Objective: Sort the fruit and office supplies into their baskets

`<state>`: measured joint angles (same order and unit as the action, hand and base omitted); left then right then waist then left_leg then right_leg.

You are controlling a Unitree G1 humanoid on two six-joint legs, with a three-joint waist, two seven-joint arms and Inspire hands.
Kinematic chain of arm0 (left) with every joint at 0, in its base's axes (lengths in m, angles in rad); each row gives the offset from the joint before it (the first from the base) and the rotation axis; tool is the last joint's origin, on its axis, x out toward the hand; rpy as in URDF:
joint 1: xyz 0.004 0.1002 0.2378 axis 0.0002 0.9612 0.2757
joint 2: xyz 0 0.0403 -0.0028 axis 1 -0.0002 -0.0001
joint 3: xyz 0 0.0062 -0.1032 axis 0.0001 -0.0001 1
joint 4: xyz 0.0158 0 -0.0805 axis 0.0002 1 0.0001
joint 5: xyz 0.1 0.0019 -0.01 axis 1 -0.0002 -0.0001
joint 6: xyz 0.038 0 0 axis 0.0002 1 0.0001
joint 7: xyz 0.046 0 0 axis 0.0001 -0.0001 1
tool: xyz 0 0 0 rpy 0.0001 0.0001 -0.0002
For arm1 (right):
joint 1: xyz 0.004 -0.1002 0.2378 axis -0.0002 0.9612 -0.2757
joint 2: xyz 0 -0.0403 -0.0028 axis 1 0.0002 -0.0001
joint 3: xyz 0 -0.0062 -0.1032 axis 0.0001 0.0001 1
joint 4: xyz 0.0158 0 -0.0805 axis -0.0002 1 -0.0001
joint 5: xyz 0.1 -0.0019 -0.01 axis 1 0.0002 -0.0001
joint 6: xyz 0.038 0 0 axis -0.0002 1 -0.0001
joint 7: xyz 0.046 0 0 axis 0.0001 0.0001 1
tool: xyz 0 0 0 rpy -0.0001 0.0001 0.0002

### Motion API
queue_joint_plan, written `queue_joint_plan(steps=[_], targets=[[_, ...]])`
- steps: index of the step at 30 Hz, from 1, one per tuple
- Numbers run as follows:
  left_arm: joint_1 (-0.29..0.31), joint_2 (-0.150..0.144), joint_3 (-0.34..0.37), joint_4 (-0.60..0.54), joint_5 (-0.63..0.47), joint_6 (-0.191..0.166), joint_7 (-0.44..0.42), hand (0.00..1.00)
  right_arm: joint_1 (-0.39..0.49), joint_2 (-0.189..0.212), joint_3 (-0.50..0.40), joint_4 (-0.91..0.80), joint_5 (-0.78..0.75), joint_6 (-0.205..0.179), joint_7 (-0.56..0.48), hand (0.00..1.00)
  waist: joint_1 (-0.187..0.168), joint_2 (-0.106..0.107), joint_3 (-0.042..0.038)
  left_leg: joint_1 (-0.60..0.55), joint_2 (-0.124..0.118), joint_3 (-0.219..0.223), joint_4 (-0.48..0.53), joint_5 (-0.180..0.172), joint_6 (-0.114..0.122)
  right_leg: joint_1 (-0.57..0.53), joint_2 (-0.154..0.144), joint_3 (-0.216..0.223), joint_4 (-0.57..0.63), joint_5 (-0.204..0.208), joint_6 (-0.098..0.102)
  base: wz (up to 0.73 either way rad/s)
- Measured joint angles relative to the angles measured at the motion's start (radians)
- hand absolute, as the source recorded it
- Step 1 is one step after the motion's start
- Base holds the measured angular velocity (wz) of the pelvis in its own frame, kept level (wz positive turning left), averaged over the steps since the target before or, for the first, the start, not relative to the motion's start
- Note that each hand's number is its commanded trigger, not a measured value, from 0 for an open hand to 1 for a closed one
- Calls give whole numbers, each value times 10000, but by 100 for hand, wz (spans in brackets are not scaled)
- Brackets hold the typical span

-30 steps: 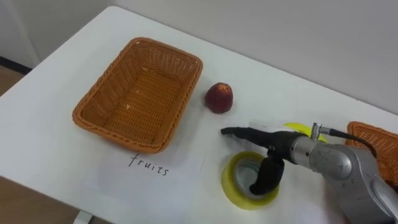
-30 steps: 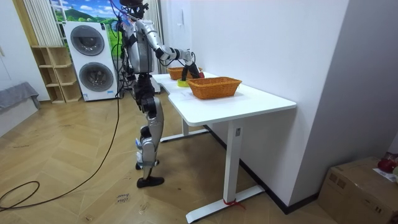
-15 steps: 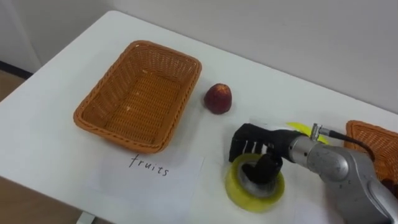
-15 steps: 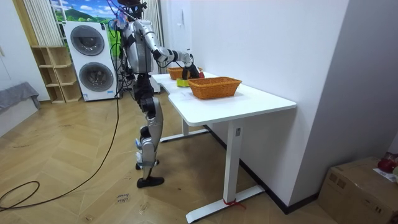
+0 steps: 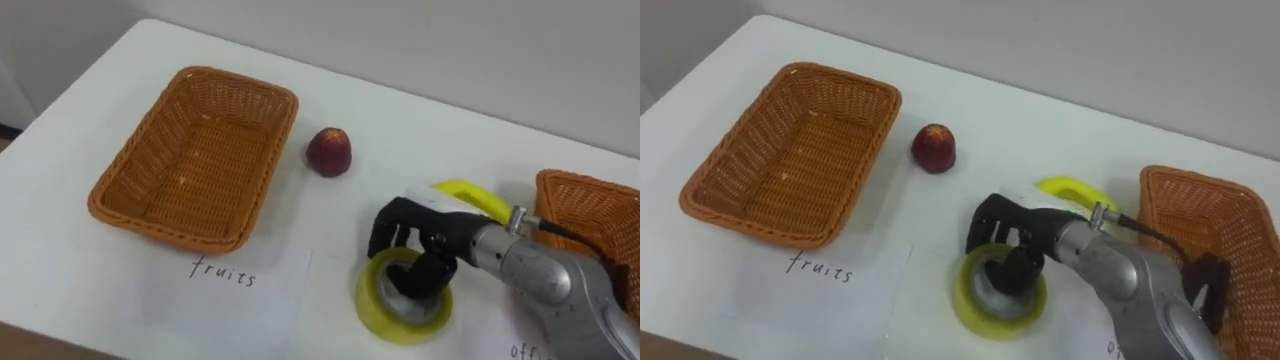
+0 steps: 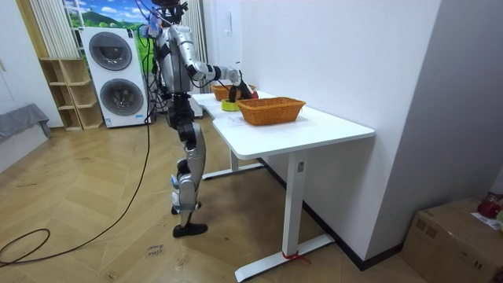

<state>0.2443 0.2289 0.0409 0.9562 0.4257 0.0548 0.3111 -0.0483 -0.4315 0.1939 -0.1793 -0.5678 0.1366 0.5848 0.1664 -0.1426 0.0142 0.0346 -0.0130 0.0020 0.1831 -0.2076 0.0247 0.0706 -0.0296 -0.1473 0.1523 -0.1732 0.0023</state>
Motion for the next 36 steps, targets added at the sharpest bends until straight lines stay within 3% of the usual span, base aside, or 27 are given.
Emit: queue_joint_plan(steps=[6, 11, 18, 30, 36], targets=[[66, -156, 417, 97, -5, -62, 51, 0, 0, 343, -1468, -77, 35, -297, -1198, 100, -420, 138, -13, 243, 26, 236, -37, 0, 0, 163, 11, 101, -6, 0, 0, -8], [218, -207, 610, 55, -4, -116, 87, 0, -3, 370, -2182, -429, 48, -355, -2012, 100, -753, 198, -39, 300, 33, 316, -52, -1, 0, 173, 23, 228, 33, 0, 0, -5], [291, -430, 769, 97, -15, -130, 332, 0, -10, 367, -2997, -418, 629, -420, -2966, 100, -930, 287, -77, 475, 56, 500, -138, 1, 3, 210, 35, 366, 186, 0, 1, -8], [456, -435, 756, 251, -203, -133, 360, 0, -60, 182, -3457, -171, 1286, -582, -4358, 100, -1597, 205, -56, 492, 78, 529, -153, -1, 2, 191, 68, 417, 180, 0, 1, 0], [508, -434, 891, 241, -216, -133, 321, 0, -60, 148, -3886, 144, 1258, -600, -4491, 100, -1657, 156, -35, 558, 160, 705, -175, -5, -3, 159, 105, 606, 181, 0, 0, -7]])
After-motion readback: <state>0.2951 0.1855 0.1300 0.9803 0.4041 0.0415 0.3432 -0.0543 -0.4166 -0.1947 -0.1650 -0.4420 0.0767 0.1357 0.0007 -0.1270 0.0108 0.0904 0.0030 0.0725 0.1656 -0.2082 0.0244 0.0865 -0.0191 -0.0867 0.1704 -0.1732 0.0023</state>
